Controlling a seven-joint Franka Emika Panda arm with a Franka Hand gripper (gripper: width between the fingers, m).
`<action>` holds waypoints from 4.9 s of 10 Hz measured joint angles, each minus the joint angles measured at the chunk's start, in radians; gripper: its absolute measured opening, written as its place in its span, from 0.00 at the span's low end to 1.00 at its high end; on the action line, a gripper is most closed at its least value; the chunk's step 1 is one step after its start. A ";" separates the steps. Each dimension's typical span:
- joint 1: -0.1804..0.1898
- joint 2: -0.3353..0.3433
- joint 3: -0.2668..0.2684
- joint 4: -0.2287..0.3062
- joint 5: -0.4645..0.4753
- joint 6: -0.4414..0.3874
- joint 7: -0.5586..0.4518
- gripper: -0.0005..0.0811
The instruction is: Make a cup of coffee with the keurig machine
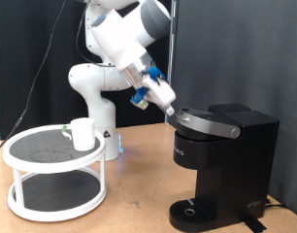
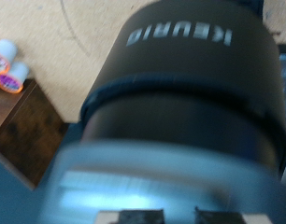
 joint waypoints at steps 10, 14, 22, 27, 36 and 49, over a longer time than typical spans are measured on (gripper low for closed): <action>0.001 -0.028 0.082 0.038 -0.041 0.016 0.173 0.01; -0.001 -0.023 0.093 0.028 -0.158 0.012 0.243 0.01; -0.003 0.042 0.105 -0.006 -0.210 0.091 0.270 0.01; -0.003 0.062 0.105 -0.014 -0.200 0.118 0.264 0.01; -0.003 -0.054 0.051 -0.044 -0.058 0.021 0.105 0.01; -0.087 -0.304 -0.029 -0.308 0.089 0.076 0.174 0.01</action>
